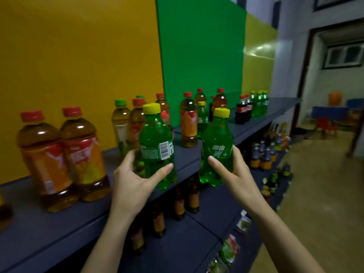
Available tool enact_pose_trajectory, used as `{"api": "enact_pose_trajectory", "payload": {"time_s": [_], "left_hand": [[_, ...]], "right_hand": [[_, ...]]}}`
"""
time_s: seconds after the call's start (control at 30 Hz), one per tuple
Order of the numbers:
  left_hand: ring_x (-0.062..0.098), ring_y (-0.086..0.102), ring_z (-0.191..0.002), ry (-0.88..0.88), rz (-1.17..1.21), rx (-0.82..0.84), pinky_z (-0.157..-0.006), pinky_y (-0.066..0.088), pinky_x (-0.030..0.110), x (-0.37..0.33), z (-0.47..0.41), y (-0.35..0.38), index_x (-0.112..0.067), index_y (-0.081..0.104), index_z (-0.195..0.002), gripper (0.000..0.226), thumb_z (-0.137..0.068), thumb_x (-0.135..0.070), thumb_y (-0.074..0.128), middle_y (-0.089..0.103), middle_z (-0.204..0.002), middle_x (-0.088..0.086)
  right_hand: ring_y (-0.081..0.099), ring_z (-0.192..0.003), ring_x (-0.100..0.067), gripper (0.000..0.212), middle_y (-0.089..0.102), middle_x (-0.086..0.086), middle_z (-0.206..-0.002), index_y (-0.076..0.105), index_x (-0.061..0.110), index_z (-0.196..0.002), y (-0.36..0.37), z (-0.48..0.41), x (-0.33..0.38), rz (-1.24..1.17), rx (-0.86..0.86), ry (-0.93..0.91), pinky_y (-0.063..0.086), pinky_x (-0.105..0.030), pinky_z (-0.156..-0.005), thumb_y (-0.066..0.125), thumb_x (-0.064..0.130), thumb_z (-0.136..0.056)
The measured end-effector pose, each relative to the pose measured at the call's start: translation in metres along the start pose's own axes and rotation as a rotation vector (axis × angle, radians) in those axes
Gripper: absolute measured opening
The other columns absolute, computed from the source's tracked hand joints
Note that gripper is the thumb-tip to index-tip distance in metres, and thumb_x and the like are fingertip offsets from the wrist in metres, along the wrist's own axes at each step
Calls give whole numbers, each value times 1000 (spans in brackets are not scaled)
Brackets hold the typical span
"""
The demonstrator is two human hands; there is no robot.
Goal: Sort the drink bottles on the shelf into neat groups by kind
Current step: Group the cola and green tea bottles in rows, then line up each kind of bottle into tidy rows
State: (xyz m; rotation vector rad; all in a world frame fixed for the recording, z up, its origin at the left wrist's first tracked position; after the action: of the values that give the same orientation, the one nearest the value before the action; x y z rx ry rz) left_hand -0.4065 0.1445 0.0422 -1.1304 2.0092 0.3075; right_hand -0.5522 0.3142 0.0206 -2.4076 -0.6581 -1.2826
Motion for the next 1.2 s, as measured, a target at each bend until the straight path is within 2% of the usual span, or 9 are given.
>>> {"api": "enact_pose_trajectory", "payload": {"time_s": [0.07,0.13,0.23,0.37,0.57,0.7,0.87,1.0,1.2], "left_hand": [[-2,63,-95,-6,31,56,-80,49,16,2,-3,40,-33,61,-101,55,-53,-55,79,69,-99,-20],[-8,61,-92,9,46,94,-75,44,5,-2,-6,80,-34,60,-98,52,-53,-53,81,68,-96,-19],[-12,59,-92,9,79,134,-71,41,-1,-5,-11,140,-26,61,-102,54,-53,-44,76,65,-99,-20],[-4,61,-95,-9,115,161,-76,46,7,-3,-21,221,-27,61,-102,55,-53,-46,77,66,-101,-17],[-6,62,-91,-52,153,144,-73,47,8,-2,-36,339,-36,59,-95,48,-53,-45,77,66,-98,-20],[-10,60,-89,-54,148,133,-74,47,11,1,-48,405,-36,58,-94,42,-58,-36,81,65,-98,-20],[-8,60,-90,-67,119,143,-79,49,21,11,-74,474,-33,58,-94,41,-61,-33,83,64,-98,-19],[7,62,-98,-93,117,144,-88,52,35,27,-102,527,-26,60,-101,52,-57,-40,85,66,-103,-12],[6,62,-99,-92,117,129,-88,52,34,62,-160,614,-21,60,-106,53,-60,-35,84,67,-104,-10]], "right_hand": [[59,-104,3,59,58,14,-119,37,28,-133,-37,3,-10,22,-56,29,53,-23,-84,56,42,-79],[59,-105,1,62,58,13,-120,37,26,-135,-76,4,-20,33,-112,52,53,-26,-86,56,44,-79],[57,-106,5,62,58,17,-119,39,27,-134,-134,0,-32,69,-176,56,51,-21,-86,57,46,-77],[59,-102,3,61,60,13,-116,41,25,-131,-208,-16,-52,88,-213,68,52,-23,-83,58,45,-76],[57,-99,10,53,60,17,-111,43,29,-125,-308,-52,-79,151,-207,50,48,-14,-82,57,43,-76],[56,-107,5,58,58,17,-116,41,31,-128,-361,-78,-104,169,-192,64,48,-30,-94,58,48,-74],[47,-124,-6,87,50,10,-134,31,27,-141,-419,-116,-142,220,-196,92,41,-45,-104,60,69,-70],[46,-125,-5,85,49,12,-136,30,30,-141,-458,-151,-172,236,-195,105,41,-44,-104,60,68,-71],[50,-117,3,68,53,19,-127,34,29,-138,-508,-229,-223,226,-179,68,44,-34,-102,59,52,-78]]}}
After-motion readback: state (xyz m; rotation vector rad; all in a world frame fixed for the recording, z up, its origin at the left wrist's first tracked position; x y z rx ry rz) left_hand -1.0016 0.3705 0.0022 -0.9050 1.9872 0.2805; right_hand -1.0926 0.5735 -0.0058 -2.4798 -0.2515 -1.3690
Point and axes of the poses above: each hand's wrist, its own z-axis away from the middle knuckle, its own y-axis out of the palm, x = y × z, the point moved 9 cm from there along -z, towards the middle knuckle
